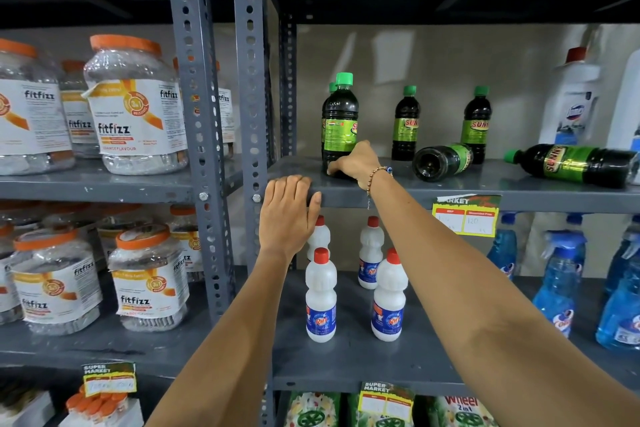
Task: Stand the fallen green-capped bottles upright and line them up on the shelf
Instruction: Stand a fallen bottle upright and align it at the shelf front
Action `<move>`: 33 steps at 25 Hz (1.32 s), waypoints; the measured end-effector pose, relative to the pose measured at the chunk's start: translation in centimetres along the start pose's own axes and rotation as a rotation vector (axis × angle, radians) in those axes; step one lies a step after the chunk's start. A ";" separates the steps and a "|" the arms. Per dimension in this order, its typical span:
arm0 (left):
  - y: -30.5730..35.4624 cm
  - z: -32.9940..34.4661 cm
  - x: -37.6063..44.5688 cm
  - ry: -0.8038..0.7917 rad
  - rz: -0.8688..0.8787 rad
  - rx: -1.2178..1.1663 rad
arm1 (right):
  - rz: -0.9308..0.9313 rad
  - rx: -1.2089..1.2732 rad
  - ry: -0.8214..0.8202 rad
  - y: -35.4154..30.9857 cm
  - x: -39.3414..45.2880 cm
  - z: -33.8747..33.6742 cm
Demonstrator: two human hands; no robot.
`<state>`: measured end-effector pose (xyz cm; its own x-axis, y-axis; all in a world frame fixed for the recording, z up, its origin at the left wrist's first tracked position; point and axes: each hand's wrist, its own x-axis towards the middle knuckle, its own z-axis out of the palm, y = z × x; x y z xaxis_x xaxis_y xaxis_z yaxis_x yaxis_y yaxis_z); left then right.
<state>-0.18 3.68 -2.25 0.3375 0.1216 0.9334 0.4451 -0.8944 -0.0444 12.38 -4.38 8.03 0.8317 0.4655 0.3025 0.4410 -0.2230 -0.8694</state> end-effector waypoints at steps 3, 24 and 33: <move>-0.1 0.0 0.0 -0.001 0.001 0.001 | 0.022 -0.037 0.014 0.0 -0.1 0.1; -0.1 0.0 0.0 0.007 0.011 -0.013 | -0.011 -0.014 -0.028 0.8 0.5 0.1; 0.0 0.1 0.0 -0.012 0.005 -0.045 | -0.016 -0.011 -0.031 0.8 0.3 -0.2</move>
<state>-0.14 3.72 -2.27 0.3501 0.1218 0.9288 0.4055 -0.9135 -0.0330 13.01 -4.55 7.52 0.8141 0.4949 0.3037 0.4576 -0.2247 -0.8603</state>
